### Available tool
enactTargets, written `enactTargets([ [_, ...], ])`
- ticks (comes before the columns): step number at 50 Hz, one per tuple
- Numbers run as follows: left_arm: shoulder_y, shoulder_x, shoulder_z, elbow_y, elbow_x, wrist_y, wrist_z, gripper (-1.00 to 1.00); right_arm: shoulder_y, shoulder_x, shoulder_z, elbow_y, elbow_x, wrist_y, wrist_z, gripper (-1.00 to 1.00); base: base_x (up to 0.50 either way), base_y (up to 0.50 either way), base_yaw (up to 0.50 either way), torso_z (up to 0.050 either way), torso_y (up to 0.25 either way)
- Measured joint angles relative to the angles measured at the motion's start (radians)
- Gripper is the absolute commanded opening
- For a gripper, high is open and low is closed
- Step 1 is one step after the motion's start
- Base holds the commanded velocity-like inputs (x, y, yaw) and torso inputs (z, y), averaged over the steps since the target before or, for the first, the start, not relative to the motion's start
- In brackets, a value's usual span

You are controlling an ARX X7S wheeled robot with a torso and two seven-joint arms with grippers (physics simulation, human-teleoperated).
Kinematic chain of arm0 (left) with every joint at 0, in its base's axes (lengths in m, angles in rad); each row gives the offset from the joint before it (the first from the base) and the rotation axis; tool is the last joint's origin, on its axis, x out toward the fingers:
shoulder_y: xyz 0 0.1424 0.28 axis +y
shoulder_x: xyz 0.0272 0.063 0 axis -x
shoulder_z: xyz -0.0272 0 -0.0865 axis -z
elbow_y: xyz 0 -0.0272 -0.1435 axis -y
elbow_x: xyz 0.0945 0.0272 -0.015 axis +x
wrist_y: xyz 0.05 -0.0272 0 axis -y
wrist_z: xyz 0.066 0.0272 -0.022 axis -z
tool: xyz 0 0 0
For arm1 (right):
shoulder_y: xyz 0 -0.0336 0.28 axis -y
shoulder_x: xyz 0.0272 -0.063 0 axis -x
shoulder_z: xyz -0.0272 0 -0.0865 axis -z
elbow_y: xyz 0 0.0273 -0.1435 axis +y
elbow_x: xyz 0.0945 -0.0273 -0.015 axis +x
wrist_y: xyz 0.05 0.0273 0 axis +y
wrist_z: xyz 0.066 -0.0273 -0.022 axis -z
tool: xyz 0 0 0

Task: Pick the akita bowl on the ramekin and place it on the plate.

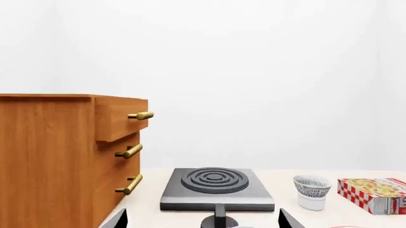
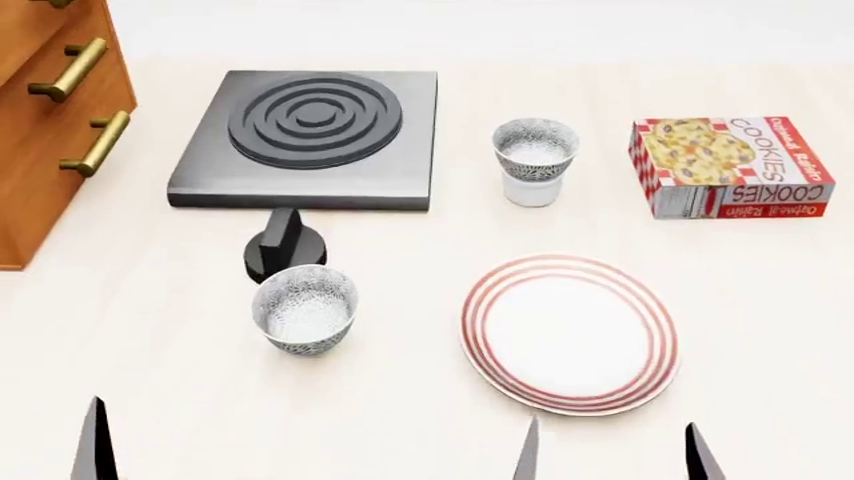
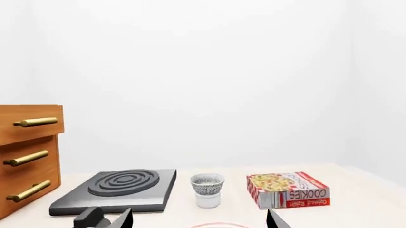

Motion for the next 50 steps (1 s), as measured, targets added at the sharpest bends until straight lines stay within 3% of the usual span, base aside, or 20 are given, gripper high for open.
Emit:
enactTargets([
  [32,0.006,-0.034,0.027,0.02,-0.01,-0.013,-0.043,1.0,-0.004,0.04,-0.03,-0.025,0.03,0.016,0.038,1.0,0.5,-0.03,0.0,0.0,0.0],
  [50,-0.003,-0.052,0.047,0.02,-0.011,-0.044,-0.06,1.0,-0.013,0.053,-0.04,-0.002,0.049,-0.024,0.047,1.0,0.03,0.0,0.0,0.05,0.0],
])
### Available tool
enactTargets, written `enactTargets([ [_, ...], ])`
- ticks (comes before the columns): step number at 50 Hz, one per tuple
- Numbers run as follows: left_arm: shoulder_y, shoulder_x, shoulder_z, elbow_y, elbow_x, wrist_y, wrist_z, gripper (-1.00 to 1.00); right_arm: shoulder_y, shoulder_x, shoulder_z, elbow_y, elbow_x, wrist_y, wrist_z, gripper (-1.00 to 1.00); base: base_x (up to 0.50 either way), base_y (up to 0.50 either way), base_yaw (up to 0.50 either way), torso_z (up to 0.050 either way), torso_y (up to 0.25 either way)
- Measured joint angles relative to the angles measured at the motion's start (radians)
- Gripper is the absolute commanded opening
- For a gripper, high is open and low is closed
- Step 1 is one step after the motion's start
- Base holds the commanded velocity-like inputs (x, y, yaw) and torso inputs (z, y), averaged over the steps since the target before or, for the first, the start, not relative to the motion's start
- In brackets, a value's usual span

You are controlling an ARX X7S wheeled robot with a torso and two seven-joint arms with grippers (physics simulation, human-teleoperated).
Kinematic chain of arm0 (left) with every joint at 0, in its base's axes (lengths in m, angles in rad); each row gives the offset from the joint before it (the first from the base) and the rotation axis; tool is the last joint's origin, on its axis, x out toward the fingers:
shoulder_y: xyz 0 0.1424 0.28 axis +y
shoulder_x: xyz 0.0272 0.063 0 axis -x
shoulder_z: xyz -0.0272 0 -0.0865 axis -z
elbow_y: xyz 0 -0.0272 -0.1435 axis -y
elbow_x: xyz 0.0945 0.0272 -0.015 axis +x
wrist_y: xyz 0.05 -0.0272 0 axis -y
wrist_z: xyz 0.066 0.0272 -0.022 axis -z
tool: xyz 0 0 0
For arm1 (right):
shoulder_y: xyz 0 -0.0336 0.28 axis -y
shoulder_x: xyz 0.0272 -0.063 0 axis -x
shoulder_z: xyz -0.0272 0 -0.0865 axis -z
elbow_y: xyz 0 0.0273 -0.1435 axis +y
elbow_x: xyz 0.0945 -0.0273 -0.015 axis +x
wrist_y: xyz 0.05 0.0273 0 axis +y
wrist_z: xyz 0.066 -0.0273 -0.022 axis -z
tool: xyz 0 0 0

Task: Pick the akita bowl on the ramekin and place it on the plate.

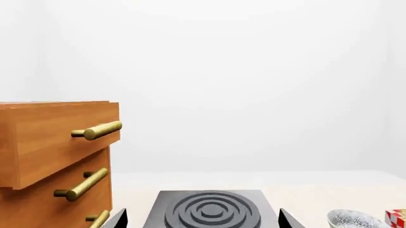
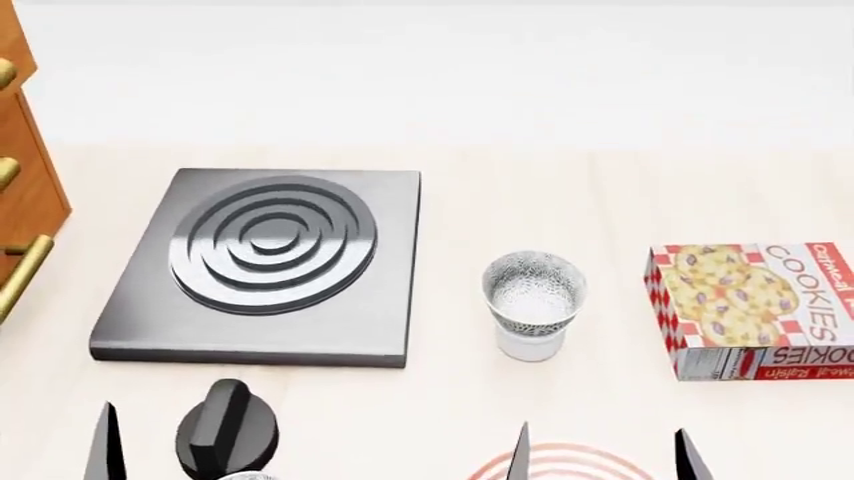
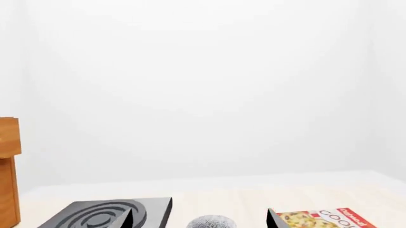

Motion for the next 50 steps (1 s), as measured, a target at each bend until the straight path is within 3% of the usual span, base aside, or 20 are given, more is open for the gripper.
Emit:
enactTargets([
  [19,-0.001,-0.016,0.012,-0.004,0.0,0.005,-0.016,1.0,0.005,0.02,-0.013,0.012,0.006,-0.023,0.007,1.0,0.37,0.0,0.0,0.05,0.0],
  [33,-0.003,-0.025,0.017,-0.006,-0.004,0.005,-0.027,1.0,0.006,0.031,-0.025,0.022,-0.002,-0.038,0.015,1.0,0.0,0.0,0.0,0.05,0.0],
  [39,-0.004,-0.029,0.021,-0.008,-0.005,0.006,-0.032,1.0,0.0,0.041,-0.034,0.025,0.001,-0.062,0.006,1.0,0.37,0.0,0.0,0.05,0.0],
  [50,-0.004,-0.031,0.015,-0.02,-0.019,0.044,-0.038,1.0,-0.002,0.047,-0.039,0.029,0.009,-0.074,0.01,1.0,0.0,0.0,0.0,0.0,-0.114],
])
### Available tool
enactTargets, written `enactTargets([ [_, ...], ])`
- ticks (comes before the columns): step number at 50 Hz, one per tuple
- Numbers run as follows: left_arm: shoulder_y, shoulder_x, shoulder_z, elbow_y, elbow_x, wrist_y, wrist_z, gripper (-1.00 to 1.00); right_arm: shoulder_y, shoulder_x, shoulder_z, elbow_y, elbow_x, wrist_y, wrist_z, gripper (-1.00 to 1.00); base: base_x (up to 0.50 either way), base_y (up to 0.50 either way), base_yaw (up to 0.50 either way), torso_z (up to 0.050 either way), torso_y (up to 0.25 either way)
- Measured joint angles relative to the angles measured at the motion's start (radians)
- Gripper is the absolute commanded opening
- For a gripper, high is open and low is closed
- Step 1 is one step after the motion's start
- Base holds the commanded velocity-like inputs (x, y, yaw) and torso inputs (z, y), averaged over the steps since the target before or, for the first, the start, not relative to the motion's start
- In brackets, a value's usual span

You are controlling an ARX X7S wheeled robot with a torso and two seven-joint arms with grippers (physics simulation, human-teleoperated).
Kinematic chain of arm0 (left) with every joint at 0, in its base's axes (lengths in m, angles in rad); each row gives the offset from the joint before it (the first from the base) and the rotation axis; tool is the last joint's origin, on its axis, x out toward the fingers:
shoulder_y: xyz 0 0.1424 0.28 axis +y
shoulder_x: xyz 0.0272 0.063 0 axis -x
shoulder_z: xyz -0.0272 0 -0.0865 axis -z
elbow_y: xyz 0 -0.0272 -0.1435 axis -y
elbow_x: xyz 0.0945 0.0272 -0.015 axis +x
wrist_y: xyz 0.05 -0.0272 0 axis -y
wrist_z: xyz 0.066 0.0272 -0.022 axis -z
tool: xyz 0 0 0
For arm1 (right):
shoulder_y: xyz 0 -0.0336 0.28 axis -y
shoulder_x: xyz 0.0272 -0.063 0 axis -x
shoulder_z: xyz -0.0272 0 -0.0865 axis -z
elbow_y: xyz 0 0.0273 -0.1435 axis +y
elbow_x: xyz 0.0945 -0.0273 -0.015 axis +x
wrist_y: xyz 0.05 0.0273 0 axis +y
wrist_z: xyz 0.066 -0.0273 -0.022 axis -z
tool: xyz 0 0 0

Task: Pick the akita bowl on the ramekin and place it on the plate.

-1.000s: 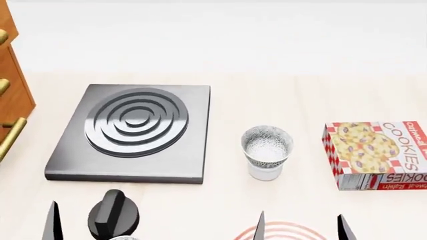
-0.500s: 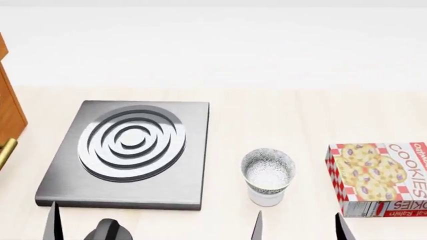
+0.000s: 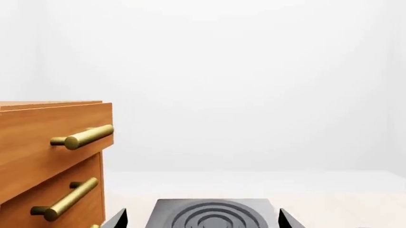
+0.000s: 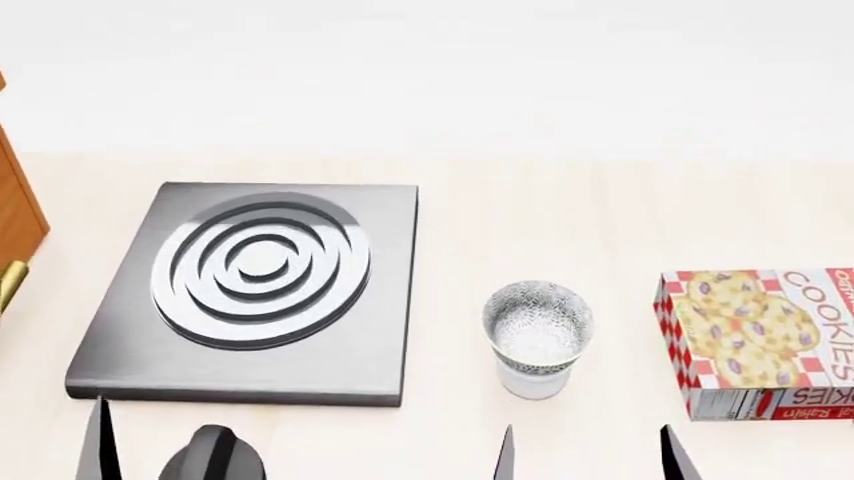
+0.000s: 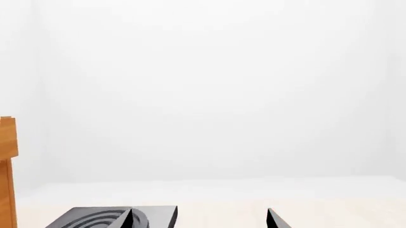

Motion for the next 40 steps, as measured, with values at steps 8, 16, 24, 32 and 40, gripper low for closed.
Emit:
enactTargets([
  [8,0.001,-0.004,0.001,-0.005,-0.002,0.013,-0.006,1.0,-0.001,0.005,-0.004,0.004,0.002,-0.005,0.004,1.0,0.0,0.0,0.0,0.0,-0.25],
  [16,0.005,-0.009,0.004,-0.008,-0.001,0.023,-0.012,1.0,-0.001,0.009,-0.009,0.008,0.003,-0.011,0.009,1.0,0.0,0.0,0.0,0.0,-0.25],
  [24,0.009,-0.013,0.007,-0.009,-0.001,0.031,-0.017,1.0,-0.001,0.013,-0.013,0.011,0.003,-0.015,0.013,1.0,0.0,0.0,0.0,0.0,-0.25],
  [32,0.004,-0.014,0.012,-0.011,0.005,0.019,-0.031,1.0,0.002,0.018,-0.018,0.01,0.004,-0.013,0.019,1.0,0.0,0.0,0.0,0.0,-0.041],
  [40,0.0,-0.016,0.019,-0.003,0.009,-0.001,-0.044,1.0,0.003,0.021,-0.021,0.012,0.006,-0.014,0.025,1.0,0.0,0.0,0.0,0.0,0.0],
])
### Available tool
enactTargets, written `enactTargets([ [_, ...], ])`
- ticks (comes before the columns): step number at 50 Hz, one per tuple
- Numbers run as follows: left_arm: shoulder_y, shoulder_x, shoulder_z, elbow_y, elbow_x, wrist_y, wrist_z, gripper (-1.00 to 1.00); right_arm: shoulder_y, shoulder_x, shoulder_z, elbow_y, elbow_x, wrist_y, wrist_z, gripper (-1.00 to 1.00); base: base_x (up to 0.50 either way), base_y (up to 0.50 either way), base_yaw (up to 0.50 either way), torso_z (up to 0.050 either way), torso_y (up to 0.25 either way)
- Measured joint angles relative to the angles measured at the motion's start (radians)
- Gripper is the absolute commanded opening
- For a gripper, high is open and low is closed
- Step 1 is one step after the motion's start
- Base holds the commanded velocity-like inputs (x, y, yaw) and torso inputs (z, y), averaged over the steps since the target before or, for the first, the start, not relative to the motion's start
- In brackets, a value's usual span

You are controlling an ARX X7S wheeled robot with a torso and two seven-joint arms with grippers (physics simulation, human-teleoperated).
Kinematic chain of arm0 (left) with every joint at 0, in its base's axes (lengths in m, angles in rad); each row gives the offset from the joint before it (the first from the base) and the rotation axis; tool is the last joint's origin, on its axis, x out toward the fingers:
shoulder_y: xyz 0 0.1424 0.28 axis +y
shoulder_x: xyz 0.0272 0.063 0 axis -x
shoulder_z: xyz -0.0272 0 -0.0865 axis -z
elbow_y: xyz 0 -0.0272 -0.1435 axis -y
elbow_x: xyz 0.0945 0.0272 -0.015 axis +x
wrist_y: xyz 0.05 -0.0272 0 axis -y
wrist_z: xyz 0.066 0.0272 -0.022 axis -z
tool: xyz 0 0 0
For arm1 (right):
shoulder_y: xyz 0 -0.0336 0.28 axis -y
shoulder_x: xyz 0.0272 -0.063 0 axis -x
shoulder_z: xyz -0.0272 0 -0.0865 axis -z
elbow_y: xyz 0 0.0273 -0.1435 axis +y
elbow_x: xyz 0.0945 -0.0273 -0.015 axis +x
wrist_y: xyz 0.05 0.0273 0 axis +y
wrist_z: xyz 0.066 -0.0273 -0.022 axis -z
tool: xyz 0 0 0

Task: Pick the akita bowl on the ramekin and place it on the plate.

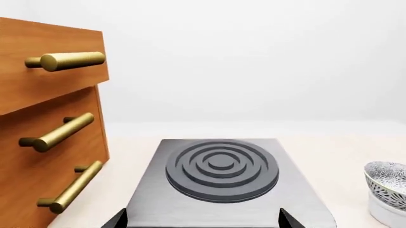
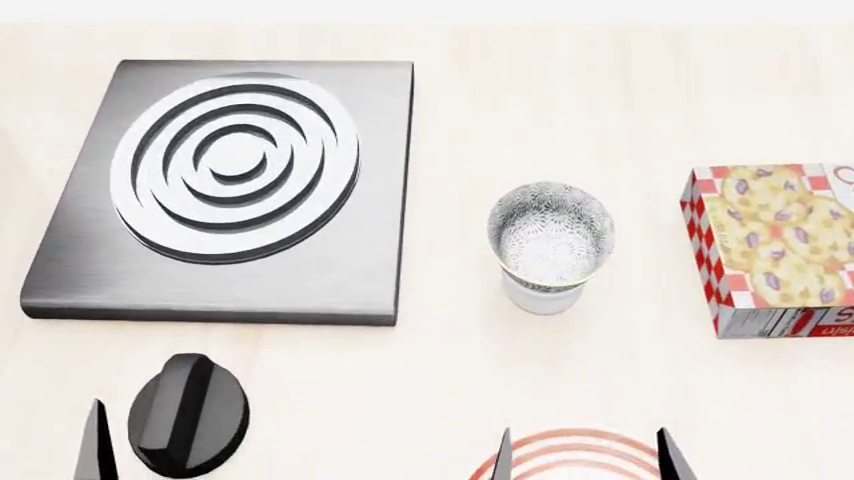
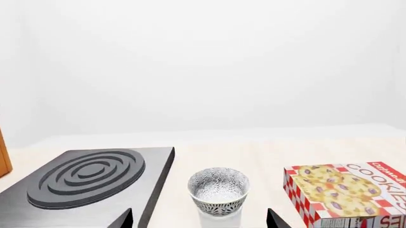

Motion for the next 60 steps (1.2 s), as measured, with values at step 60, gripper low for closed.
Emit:
enactTargets([
  [60,-0.045,-0.033,0.058,-0.103,-0.008,-0.014,-0.054,1.0,0.925,0.274,-0.379,0.166,-0.995,0.87,-1.401,1.0,0.0,0.0,0.0,0.0,0.0],
])
